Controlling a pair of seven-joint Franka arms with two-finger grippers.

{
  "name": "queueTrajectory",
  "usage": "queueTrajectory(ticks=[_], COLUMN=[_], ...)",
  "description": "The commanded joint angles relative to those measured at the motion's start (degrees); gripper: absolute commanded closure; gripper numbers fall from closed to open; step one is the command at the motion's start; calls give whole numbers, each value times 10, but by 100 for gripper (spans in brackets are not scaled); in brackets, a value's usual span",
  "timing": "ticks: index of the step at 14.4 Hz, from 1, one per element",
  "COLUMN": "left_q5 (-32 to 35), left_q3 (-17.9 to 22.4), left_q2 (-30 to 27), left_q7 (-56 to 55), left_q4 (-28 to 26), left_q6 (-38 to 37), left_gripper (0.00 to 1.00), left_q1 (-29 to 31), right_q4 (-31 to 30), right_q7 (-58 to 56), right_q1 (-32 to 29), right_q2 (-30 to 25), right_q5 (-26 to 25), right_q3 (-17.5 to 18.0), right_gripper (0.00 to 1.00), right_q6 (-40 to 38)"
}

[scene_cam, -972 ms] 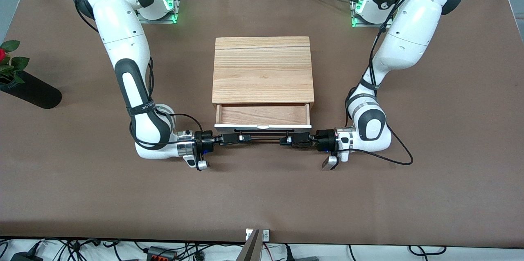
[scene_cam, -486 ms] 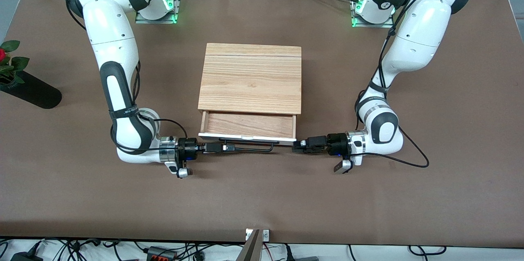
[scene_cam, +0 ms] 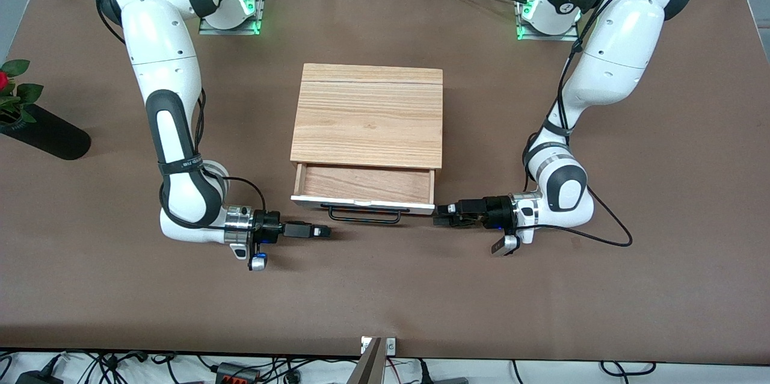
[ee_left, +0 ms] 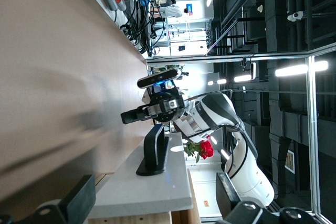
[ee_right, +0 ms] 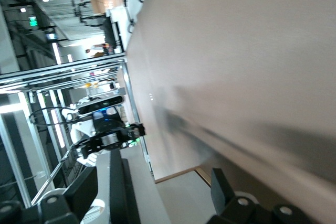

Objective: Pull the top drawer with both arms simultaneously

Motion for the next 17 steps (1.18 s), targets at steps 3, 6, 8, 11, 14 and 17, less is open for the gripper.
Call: queueTrajectory(ticks=[3,6,8,11,14,17], left_q5=[83,171,233,342,452,575], left_q3=[19,19,19,19,20,19], left_q2=[-58,-90,-112,-143,-167,-193], left_q7=[-43,-94,-127,-160,-193,-224], left_q4=[-19,-17,-16,-17,-18,-15], left_q6=[-3,-3,-3,-4,-6,-20], left_gripper=[0,0,0,0,0,0], left_q1=[10,28,34,47,56,66], right_q4=[35,65,72,74,77,77], right_q7=[77,137,171,200,270,340], right_q1=[4,4,5,9,15,28], right_q2=[-1,-2,-13,-38,-70,-99], right_q5=[-52,-88,-110,-183,-289,-426], right_q3=[-12,-30,-43,-69,-75,-76], right_gripper=[0,0,0,0,0,0], right_q6=[3,-2,1,4,22,44])
